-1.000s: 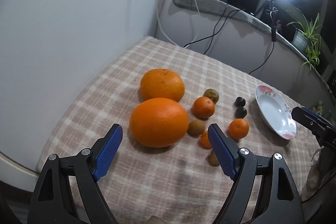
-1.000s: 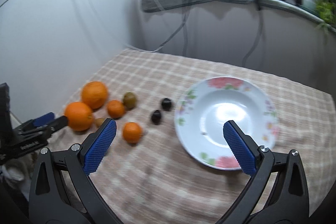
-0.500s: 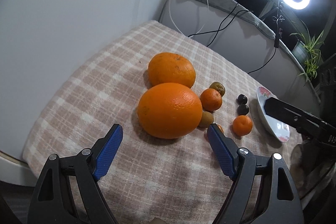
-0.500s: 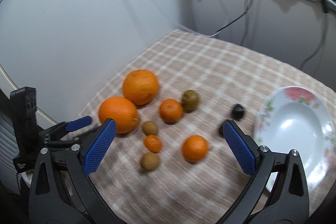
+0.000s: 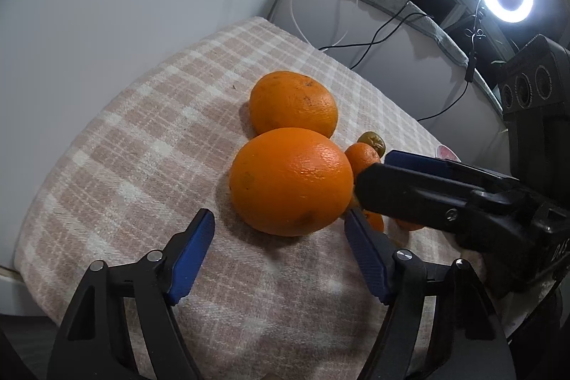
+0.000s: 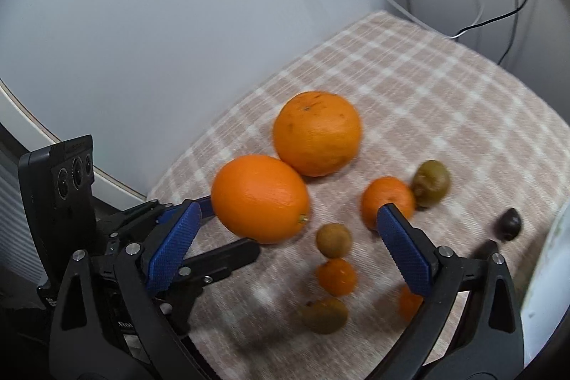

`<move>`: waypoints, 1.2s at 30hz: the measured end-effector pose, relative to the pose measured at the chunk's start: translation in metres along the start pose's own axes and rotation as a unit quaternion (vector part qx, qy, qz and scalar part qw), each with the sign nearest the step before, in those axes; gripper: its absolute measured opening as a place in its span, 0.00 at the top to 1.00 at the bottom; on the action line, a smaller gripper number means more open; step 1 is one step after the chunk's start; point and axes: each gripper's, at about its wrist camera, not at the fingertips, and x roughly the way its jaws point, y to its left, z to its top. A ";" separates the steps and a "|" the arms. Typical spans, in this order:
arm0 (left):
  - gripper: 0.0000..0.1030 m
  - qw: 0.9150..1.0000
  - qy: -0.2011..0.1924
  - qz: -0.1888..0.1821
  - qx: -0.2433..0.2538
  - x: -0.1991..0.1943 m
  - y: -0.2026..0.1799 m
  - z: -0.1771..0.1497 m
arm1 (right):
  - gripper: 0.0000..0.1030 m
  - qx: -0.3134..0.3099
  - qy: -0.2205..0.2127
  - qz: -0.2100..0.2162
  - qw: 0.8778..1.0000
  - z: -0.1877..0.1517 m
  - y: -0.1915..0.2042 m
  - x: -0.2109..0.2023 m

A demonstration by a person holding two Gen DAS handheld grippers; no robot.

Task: Organize fruits
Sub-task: 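Close the right gripper around the large orange and lift it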

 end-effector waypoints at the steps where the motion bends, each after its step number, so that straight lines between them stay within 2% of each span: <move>1: 0.30 1.000 0.000 -0.001 -0.001 0.001 0.001 0.000 | 0.01 -0.001 0.002 0.001 1.000 0.001 0.001 0.003; 5: 0.30 1.000 0.001 -0.007 -0.001 0.001 0.001 0.001 | 0.02 -0.003 0.013 0.014 1.000 0.002 0.003 0.012; 19: 0.29 1.000 0.003 -0.019 -0.002 0.007 -0.001 0.004 | 0.15 -0.004 0.048 0.046 0.998 0.012 0.005 0.046; 23: 0.30 1.000 0.003 -0.019 0.000 0.008 -0.002 0.006 | 0.22 0.007 0.059 0.066 0.996 0.011 0.003 0.052; 27: 0.32 1.000 -0.001 -0.017 0.004 0.008 -0.005 0.007 | 0.23 -0.002 0.054 0.054 0.997 0.009 0.009 0.052; 36: 0.32 1.000 -0.012 -0.013 0.020 0.001 -0.014 0.007 | 0.23 0.008 0.042 0.059 0.997 0.007 0.008 0.037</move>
